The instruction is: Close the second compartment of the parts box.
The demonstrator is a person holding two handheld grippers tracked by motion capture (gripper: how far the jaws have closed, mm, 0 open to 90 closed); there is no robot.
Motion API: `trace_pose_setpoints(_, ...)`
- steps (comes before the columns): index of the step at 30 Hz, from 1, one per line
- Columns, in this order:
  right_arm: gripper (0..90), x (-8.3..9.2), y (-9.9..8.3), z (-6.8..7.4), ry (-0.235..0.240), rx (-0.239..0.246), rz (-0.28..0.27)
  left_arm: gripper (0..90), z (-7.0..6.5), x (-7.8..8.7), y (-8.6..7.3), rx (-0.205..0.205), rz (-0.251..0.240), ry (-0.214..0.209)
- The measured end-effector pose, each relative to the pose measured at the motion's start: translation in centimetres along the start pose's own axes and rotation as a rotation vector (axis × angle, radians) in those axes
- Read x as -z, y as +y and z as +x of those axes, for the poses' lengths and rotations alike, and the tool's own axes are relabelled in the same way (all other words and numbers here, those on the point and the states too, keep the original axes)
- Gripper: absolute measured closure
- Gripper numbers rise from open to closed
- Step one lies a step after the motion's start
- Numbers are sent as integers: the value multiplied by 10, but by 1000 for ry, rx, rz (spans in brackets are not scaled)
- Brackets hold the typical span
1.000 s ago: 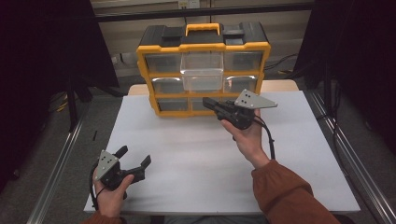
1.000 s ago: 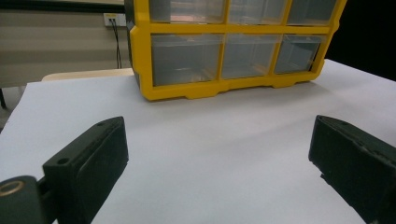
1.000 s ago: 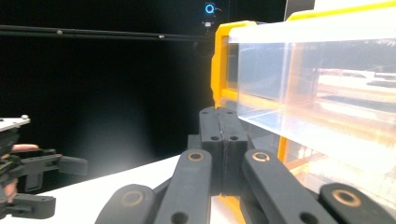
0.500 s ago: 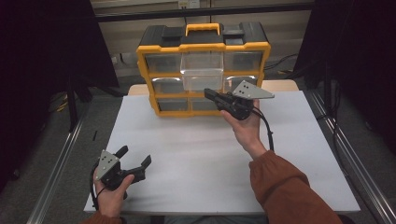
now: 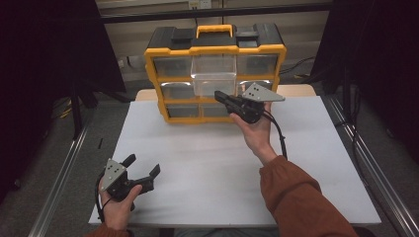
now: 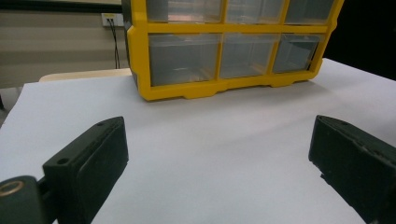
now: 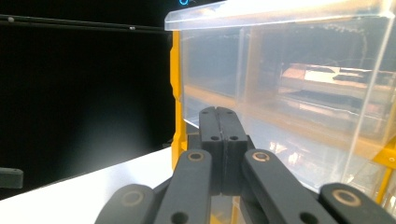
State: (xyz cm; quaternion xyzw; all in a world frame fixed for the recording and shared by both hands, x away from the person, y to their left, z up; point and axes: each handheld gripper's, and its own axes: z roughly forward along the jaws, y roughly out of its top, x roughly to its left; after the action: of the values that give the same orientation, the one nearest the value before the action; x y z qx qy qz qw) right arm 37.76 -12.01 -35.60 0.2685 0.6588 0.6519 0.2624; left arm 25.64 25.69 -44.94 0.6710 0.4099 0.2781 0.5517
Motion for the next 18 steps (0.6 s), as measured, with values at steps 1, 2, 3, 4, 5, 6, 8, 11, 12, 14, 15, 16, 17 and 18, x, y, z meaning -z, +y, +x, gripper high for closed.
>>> trace_pose_setpoints(1,900,-1,0,-1,-5,-1,3,48,0,0,0,4,-1,-5)
trace_pose_setpoints(2,900,-1,0,-1,-5,-1,3,48,0,0,0,11,-9,-5)
trace_pose_setpoints(3,900,-2,-1,-1,-7,-1,3,48,0,0,0,10,-10,-2)
trace_pose_setpoints(4,900,-2,-1,-2,-11,3,3,48,0,0,0,11,-12,-1)
trace_pose_setpoints(5,900,-3,-2,-3,-12,0,0,48,0,0,0,11,-9,2)
trace_pose_setpoints(6,900,-3,-2,-3,-12,0,0,48,0,0,0,11,-9,2)
trace_pose_setpoints(8,900,-3,-2,-4,-16,0,0,48,0,0,0,12,-10,0)
trace_pose_setpoints(11,900,-4,-3,-5,-27,-2,1,48,0,0,0,10,-11,-2)
trace_pose_setpoints(12,900,-4,-3,-6,-28,-2,2,48,0,0,0,12,-11,-2)
trace_pose_setpoints(14,900,-5,-4,-6,-27,-3,-1,48,0,0,0,11,-9,-2)
trace_pose_setpoints(15,900,-6,-4,-6,-33,3,-3,48,0,0,0,11,-9,-2)
trace_pose_setpoints(16,900,-6,-4,-5,-39,4,-4,48,0,0,0,10,-9,-2)
trace_pose_setpoints(17,900,-6,-4,-5,-39,4,-4,48,1,0,0,11,-9,-2)
trace_pose_setpoints(18,900,-7,-4,-5,-38,6,-11,51,1,0,0,16,-14,4)
